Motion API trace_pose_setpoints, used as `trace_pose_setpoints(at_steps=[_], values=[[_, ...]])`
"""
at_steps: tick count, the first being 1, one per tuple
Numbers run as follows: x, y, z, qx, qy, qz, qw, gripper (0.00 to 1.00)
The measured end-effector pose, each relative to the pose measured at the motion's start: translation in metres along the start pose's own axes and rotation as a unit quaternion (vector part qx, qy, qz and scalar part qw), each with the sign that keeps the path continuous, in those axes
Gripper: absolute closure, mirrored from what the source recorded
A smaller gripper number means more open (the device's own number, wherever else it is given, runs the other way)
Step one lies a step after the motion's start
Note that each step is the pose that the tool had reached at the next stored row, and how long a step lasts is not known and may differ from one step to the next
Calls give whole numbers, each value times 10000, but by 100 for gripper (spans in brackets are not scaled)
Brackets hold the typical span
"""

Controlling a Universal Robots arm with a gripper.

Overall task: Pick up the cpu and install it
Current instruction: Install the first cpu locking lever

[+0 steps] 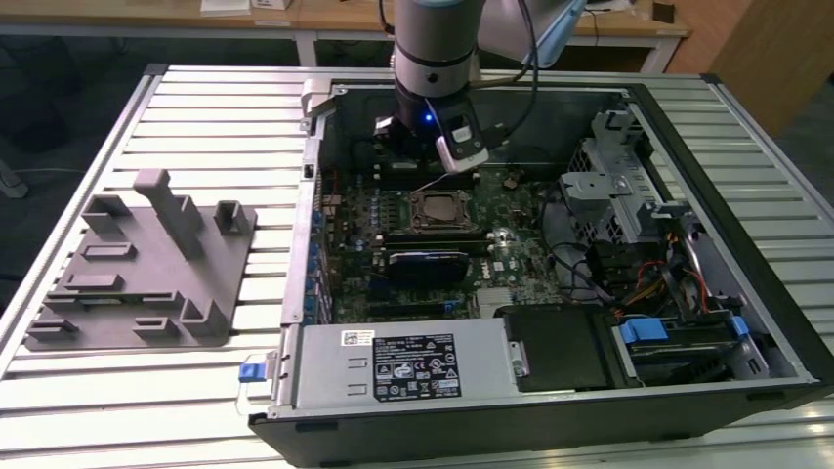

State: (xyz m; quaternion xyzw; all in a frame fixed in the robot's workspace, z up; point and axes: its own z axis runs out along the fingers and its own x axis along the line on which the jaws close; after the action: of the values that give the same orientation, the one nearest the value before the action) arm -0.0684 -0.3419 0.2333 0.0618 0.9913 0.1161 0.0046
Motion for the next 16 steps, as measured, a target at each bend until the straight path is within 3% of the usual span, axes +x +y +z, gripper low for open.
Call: trace_pose_setpoints(at_steps=[10, 16], values=[[0, -9, 39, 18, -7, -1, 10000, 89], [0, -13, 59, 30, -41, 33, 10000, 89]])
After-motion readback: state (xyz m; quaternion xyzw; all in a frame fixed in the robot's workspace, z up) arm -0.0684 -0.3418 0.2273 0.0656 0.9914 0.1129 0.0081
